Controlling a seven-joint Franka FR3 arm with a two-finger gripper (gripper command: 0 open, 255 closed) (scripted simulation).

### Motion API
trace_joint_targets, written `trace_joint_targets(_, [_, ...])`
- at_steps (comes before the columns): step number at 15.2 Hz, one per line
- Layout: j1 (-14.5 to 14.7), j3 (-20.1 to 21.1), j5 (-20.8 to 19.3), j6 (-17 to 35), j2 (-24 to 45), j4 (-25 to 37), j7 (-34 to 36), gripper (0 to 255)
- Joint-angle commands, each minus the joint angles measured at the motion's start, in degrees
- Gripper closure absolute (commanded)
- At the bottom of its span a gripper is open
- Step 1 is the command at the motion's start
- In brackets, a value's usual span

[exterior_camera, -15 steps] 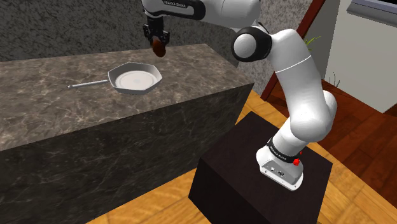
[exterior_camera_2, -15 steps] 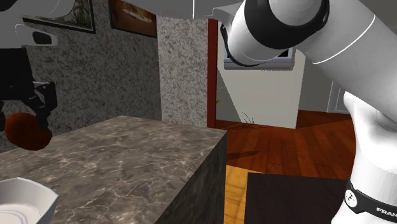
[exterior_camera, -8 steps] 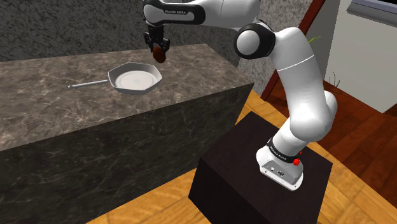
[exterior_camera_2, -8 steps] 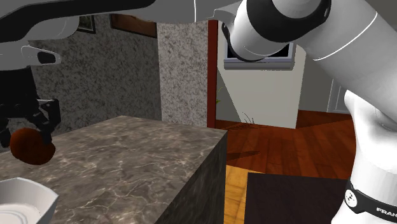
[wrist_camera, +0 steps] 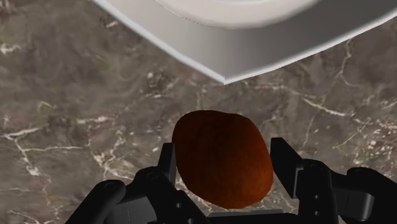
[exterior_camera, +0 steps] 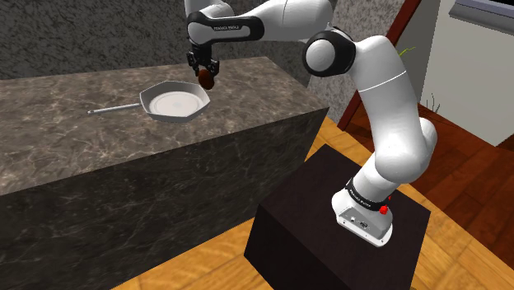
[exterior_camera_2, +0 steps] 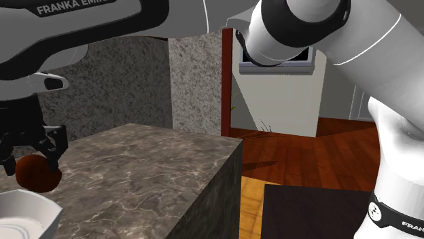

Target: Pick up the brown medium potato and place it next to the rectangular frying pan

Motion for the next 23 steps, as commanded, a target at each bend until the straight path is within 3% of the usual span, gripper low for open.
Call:
trace_joint_targets(1, [-0.12,-0.06,-0.15,1.54,0.28,-1.41,0.35,255])
trace_joint_targets(9, [-0.15,-0.01,-0.19,1.53,0.29,-1.4,0.37,255])
trace_joint_targets(10, [-0.05,-0.02,-0.2,1.32,0.46,-1.01,0.35,0])
trace_joint_targets(15, [-0.15,0.0,-0.19,1.55,0.27,-1.43,0.38,0])
trace_joint_targets(19, [0.63,0.38,0.36,-4.06,-1.8,2.16,-0.21,0])
trace_joint_targets(23, [0.63,0.38,0.36,-4.06,-1.81,2.16,-0.21,0])
